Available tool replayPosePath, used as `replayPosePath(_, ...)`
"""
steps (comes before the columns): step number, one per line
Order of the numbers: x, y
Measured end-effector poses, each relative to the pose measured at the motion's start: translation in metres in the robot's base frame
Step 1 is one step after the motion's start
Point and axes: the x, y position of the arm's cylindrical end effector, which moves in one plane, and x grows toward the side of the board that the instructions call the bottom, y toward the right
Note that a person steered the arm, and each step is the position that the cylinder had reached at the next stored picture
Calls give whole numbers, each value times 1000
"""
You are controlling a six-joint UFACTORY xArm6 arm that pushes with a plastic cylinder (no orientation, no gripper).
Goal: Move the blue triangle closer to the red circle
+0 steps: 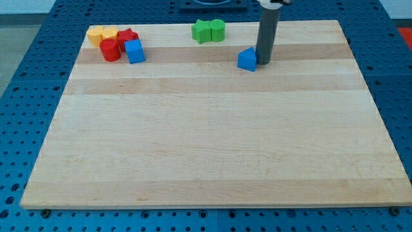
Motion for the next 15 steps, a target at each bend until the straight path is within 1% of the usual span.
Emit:
replayPosePath(7, 6, -199)
replayPosePath(9, 23, -230)
replayPosePath(11, 29, -250)
replayPosePath(15, 24, -283)
